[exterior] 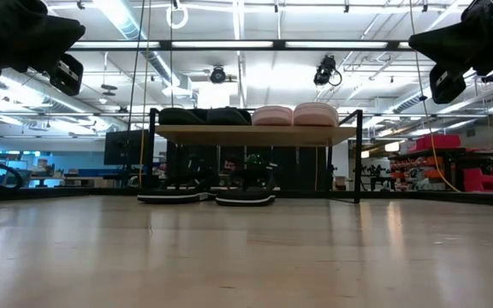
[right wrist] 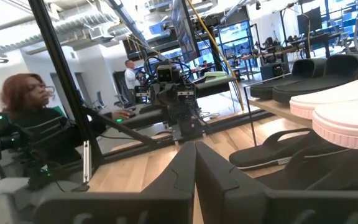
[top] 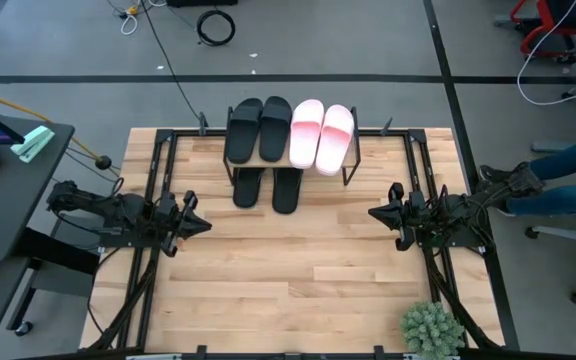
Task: Pick and place slides into the shelf
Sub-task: Return to Home Position
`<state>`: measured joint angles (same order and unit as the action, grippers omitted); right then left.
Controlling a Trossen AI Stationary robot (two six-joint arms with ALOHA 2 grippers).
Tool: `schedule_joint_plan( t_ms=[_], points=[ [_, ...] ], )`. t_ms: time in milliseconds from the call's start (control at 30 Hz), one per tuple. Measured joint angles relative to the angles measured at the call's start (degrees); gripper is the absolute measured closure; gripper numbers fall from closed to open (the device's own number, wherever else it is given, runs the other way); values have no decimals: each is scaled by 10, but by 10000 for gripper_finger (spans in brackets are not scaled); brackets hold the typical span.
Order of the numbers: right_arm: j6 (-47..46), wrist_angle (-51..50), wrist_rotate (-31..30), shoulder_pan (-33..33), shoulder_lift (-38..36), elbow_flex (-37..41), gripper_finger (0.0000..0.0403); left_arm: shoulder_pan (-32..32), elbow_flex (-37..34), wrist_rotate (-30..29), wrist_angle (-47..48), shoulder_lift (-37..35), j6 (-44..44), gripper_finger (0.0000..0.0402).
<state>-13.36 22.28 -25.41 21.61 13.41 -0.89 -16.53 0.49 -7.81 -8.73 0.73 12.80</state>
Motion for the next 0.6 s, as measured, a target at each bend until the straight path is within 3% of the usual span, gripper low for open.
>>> schedule_joint_plan(
  t_ms=[333,600],
  points=[
    [0,0,0,0,0,0,389,0,0,0,0,0,0,381],
    [0,0,0,0,0,0,389,0,0,0,0,0,0,371]
  ],
)
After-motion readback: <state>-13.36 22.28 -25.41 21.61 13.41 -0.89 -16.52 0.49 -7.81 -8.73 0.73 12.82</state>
